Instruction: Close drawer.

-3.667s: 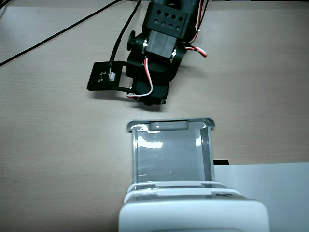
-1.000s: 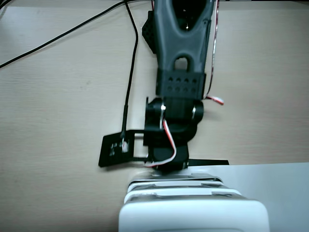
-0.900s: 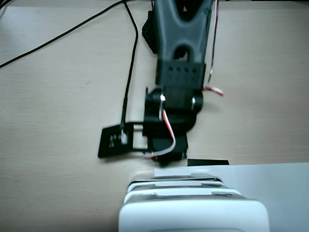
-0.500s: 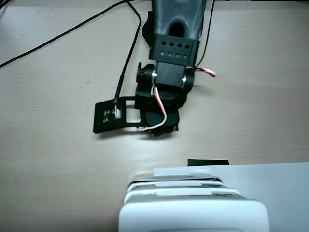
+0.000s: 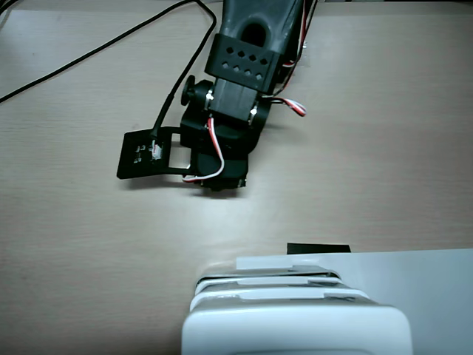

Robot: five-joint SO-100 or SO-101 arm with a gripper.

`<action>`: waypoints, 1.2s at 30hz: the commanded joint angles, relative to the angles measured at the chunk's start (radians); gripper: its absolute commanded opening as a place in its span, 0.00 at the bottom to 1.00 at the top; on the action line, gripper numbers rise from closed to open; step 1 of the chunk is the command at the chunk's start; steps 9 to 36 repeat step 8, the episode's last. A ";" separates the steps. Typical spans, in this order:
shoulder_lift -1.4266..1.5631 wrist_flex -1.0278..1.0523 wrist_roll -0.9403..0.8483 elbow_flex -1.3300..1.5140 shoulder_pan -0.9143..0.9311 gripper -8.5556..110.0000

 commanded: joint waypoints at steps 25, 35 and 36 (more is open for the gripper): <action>0.026 0.002 0.008 -0.015 -0.005 0.07; 0.026 0.002 0.008 -0.015 -0.005 0.07; 0.026 0.002 0.008 -0.015 -0.005 0.07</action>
